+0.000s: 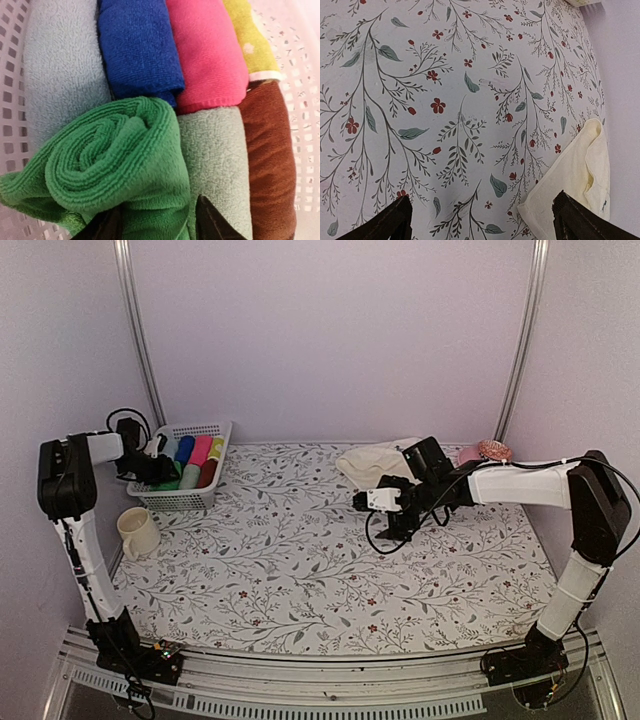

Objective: Roll the towels
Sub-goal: Adjust the towel in the bin.

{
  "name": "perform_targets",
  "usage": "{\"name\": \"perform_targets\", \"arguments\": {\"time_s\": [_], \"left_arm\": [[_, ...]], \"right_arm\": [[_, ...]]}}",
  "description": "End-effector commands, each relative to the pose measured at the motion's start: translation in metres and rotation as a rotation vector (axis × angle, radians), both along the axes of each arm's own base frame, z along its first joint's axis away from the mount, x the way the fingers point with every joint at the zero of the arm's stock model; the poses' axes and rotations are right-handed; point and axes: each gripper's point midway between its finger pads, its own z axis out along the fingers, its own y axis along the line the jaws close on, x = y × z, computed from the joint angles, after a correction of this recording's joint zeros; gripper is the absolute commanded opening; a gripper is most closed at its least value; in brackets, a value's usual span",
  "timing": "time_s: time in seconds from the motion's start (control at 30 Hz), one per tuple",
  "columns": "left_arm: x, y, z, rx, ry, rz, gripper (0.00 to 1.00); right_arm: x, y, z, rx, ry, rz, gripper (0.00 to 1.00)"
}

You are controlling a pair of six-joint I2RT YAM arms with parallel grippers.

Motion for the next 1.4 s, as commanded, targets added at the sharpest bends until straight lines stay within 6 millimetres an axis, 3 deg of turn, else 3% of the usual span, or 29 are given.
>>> {"name": "perform_targets", "arguments": {"time_s": [0.0,0.17,0.27,0.43,0.57,0.77,0.93,1.13,1.23,1.37], "left_arm": [[-0.022,-0.021,0.009,-0.169,0.037,-0.069,0.51],[-0.033,-0.027,-0.016,-0.227,0.118,-0.095,0.52],[-0.034,-0.017,-0.03,-0.169,0.151,-0.052,0.52],[-0.028,0.007,-0.028,-0.036,0.13,0.043,0.61],[-0.025,0.024,-0.022,0.08,0.112,0.111,0.75],[-0.028,0.029,-0.034,0.191,0.159,0.131,0.79],[-0.03,0.036,-0.044,0.293,0.196,0.159,0.77],[-0.033,0.035,-0.063,0.385,0.266,0.154,0.68],[-0.032,0.026,-0.067,0.377,0.269,0.129,0.46],[-0.023,0.007,-0.052,0.288,0.208,0.07,0.11]], "right_arm": [[-0.002,0.008,0.004,0.006,-0.002,0.02,0.99],[-0.003,0.009,0.005,0.006,-0.002,0.026,0.99],[-0.003,0.009,0.004,0.004,-0.002,0.025,0.99],[-0.003,0.009,0.004,0.002,-0.005,0.025,0.99],[-0.004,0.01,0.003,-0.003,-0.004,0.027,0.99],[-0.006,0.012,0.003,-0.003,-0.006,0.033,0.99],[-0.006,0.012,0.002,-0.005,-0.006,0.033,0.99],[-0.006,0.012,0.002,-0.006,-0.005,0.033,0.99],[-0.006,0.012,0.001,-0.008,-0.003,0.033,0.99],[-0.007,0.013,0.002,-0.007,-0.004,0.034,0.99]]}}
